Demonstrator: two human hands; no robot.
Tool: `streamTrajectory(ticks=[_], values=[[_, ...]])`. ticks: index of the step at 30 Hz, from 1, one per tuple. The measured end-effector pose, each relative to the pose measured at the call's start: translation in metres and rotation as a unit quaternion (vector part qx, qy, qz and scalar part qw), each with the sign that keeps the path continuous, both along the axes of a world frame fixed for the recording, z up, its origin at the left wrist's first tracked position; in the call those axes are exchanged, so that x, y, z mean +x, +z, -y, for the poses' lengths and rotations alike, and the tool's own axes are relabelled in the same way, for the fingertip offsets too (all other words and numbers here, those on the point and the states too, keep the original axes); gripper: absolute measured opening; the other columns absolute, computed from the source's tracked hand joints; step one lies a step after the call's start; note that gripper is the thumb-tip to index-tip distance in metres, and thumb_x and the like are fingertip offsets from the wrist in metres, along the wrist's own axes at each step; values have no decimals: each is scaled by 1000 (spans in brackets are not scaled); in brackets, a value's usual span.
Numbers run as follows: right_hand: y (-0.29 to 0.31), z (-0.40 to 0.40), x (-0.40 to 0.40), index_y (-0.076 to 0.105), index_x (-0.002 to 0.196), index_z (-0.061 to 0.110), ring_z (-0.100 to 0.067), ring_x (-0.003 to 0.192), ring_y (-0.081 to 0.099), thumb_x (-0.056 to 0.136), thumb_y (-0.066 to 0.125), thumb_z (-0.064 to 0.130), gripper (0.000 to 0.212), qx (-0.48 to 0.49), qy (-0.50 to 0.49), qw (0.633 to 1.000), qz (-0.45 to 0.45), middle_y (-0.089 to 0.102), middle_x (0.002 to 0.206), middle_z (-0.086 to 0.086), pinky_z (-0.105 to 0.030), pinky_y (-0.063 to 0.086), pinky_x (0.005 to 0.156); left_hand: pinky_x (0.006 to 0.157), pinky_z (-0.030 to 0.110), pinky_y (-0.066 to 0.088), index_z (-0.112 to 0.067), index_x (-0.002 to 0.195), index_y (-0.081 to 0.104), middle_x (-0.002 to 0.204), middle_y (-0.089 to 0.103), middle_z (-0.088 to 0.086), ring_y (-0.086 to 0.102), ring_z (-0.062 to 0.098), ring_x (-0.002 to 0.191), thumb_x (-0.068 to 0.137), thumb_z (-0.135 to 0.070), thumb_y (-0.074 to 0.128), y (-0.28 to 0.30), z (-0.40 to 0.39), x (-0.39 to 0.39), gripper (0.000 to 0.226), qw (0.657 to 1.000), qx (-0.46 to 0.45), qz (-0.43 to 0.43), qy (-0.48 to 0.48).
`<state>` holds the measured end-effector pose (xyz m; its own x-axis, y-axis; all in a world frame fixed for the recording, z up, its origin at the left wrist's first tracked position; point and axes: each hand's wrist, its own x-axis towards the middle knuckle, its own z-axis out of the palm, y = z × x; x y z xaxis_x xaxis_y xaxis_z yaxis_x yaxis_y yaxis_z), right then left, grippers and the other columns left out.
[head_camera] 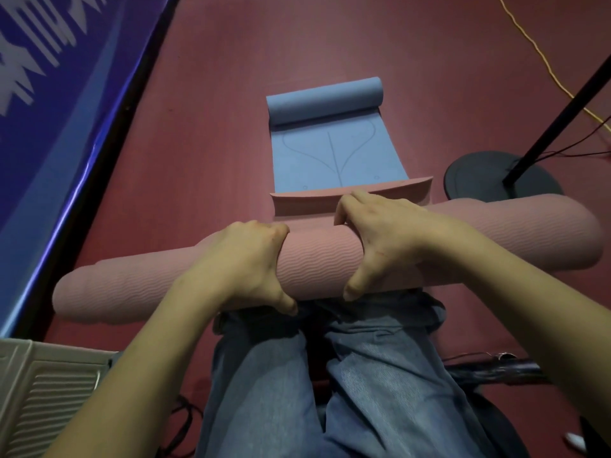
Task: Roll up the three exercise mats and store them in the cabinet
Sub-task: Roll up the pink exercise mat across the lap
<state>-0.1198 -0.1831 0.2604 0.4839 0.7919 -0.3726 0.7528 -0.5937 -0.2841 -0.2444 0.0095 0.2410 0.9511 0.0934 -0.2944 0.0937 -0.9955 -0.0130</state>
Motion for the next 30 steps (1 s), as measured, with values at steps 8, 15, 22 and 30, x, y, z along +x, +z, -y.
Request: streamTrajectory(ticks=[8,15,22,30], values=[[5,0,-9,53,127,25,-20,110,59,49,81,79,99,-13,18,998,63,58,122,8,-39,51,93,75,34,56,-31,99,62,88,66,-13,62,16,80,32,-77,82,17,-9,17,83,996,-64,-56,26],[3,-11,-3,52,119,26,-22,94,60,44,86,73,95,-54,32,994,88,60,104,7,-38,53,83,73,33,46,-40,109,53,97,62,-19,59,14,88,33,-80,79,7,-7,15,90,993,-88,-50,62],[10,-24,17,60,103,29,-14,83,62,34,94,64,84,-62,9,998,13,61,95,10,-35,58,73,93,38,45,-16,126,49,120,60,3,56,25,112,36,-84,80,-10,7,-10,117,996,-7,61,58],[6,-23,22,62,105,29,-13,85,64,34,91,69,87,-43,-12,999,-11,65,96,10,-35,58,77,86,40,48,-14,126,53,114,67,2,64,27,102,34,-75,86,-16,5,-13,115,993,53,105,27]])
